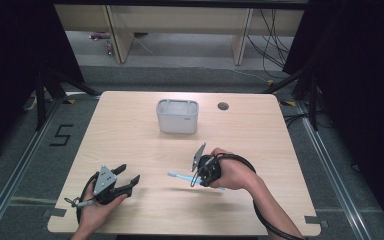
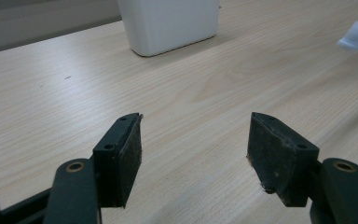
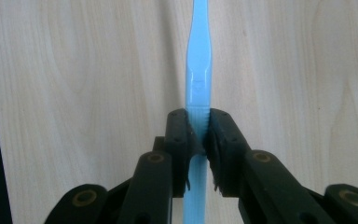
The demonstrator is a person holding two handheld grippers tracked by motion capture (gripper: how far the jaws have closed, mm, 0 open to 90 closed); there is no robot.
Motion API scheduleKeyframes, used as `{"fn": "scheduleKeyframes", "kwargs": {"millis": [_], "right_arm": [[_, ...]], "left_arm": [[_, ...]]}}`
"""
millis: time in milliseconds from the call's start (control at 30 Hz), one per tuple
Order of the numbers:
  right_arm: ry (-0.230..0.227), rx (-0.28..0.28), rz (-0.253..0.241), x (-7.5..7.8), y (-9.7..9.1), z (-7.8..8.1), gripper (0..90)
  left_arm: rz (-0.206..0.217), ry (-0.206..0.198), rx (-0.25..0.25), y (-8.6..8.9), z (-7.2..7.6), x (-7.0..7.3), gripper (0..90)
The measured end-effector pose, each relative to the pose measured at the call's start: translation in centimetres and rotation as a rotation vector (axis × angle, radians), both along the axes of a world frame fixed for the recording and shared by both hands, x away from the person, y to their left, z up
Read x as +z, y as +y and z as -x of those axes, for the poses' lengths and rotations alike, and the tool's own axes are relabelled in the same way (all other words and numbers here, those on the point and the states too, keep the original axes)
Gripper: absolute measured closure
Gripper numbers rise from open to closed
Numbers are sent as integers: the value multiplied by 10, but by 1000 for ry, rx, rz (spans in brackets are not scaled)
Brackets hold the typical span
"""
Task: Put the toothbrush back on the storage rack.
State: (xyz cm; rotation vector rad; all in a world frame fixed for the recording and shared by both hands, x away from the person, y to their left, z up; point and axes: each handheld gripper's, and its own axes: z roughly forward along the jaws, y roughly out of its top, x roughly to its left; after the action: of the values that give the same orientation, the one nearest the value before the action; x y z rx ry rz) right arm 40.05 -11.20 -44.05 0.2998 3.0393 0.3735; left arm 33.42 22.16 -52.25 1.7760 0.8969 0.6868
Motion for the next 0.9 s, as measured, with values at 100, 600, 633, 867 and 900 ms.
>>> {"fn": "scheduleKeyframes", "kwargs": {"millis": [100,600,633,867,900], "right_arm": [[-4,-18,-26,1,-1,1,788],[-6,-64,-159,2,-8,0,788],[-30,-37,-174,2,-9,-2,788],[-52,-59,-209,-1,-12,-2,788],[-51,-59,-213,-1,-12,-2,788]], "left_arm": [[-4,1,-2,0,0,0,346],[-1,1,-1,0,0,0,346],[-2,1,0,0,0,0,346],[3,0,-1,0,0,0,346],[4,-1,1,0,0,0,346]]}}
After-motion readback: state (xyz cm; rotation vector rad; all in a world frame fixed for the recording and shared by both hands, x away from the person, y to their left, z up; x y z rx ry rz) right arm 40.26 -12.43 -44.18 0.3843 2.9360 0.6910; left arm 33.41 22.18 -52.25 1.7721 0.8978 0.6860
